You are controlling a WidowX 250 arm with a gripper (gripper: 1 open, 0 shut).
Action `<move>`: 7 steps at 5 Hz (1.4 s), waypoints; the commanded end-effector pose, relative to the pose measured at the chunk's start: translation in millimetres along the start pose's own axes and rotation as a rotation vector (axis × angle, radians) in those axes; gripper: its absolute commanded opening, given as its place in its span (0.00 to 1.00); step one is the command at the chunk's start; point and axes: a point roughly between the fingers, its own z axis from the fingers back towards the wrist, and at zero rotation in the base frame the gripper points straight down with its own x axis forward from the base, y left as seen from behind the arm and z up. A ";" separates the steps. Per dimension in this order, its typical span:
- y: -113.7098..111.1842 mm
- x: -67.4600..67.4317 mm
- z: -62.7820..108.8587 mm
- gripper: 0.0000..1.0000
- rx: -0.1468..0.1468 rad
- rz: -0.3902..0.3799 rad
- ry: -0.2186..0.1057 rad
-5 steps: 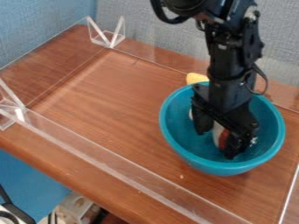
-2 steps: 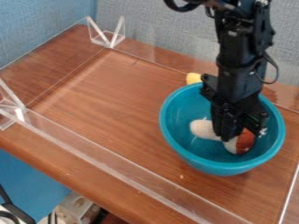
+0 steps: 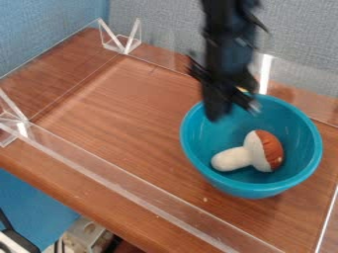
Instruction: Remove the mushroom from the blue bowl and put it on the table
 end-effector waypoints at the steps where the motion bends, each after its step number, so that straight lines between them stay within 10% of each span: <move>1: 13.1 9.4 18.5 0.00 0.031 0.072 -0.072; 2: 0.1 13.4 3.2 1.00 0.028 0.101 -0.056; 6: -27.9 -0.5 -71.5 1.00 0.005 0.009 0.033; 7: -30.1 7.3 -80.0 0.00 0.001 -0.037 0.045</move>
